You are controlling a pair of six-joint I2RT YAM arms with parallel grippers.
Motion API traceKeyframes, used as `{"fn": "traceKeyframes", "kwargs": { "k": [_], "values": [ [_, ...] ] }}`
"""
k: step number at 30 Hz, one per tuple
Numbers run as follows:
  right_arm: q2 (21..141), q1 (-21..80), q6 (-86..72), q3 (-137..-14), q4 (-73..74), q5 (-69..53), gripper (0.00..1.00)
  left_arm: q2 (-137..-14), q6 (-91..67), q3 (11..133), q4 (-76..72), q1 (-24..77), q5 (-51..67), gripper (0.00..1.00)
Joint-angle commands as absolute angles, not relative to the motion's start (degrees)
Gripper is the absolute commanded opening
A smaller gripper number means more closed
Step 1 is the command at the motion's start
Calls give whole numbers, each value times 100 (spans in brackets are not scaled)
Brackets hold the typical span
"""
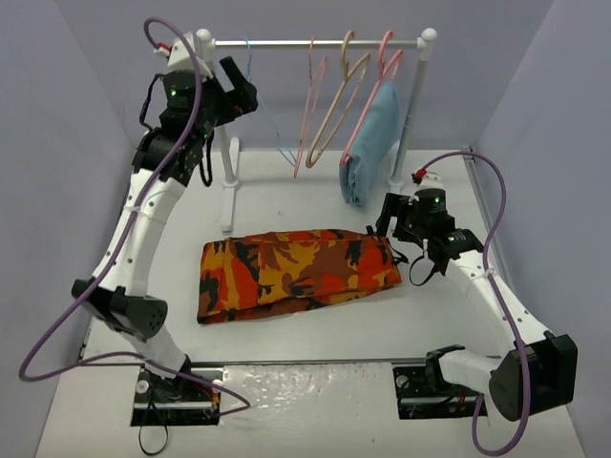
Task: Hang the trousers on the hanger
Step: Grab a hanger with the left arm
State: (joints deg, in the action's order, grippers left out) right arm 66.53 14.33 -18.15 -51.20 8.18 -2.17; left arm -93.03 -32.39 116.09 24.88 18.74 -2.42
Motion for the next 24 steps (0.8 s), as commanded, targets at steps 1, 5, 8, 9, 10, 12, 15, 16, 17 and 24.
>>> {"fn": "traceKeyframes", "kwargs": {
  "k": [1,5,8,9,10,12,15,16,17,24],
  "values": [
    [6380,1466,-1721,-5162,703,-196,84,-10103,-2895,12799,2553,2180,-1209,89],
    [6248,1462,-1731,-5062,697,-228,84,-10962,-2835,14111,2959,2334,-1706,85],
    [6172,1462,-1731,-4997,709,-229,84,-11496,-2837,14699,3147,2426,-1909,79],
    [6152,1459,-1731,-4984,712,-229,84,-11612,-2862,14808,3205,2444,-1933,77],
    [6119,1459,-1731,-4970,715,-225,84,-11720,-2867,14844,3250,2476,-1986,76],
    [6056,1450,-1732,-4931,721,-211,84,-11857,-2821,14880,3288,2575,-2110,69],
    [6019,1452,-1740,-4883,724,-221,85,-11914,-2751,14844,3386,2602,-2241,62],
    [6012,1459,-1740,-4869,738,-228,85,-11900,-2716,14809,3427,2602,-2276,53],
    [6012,1452,-1740,-4862,731,-236,85,-11864,-2687,14730,3442,2602,-2334,49],
    [6042,1450,-1748,-4837,729,-275,85,-11452,-2425,14321,3425,2593,-2470,32]
  ]
}}
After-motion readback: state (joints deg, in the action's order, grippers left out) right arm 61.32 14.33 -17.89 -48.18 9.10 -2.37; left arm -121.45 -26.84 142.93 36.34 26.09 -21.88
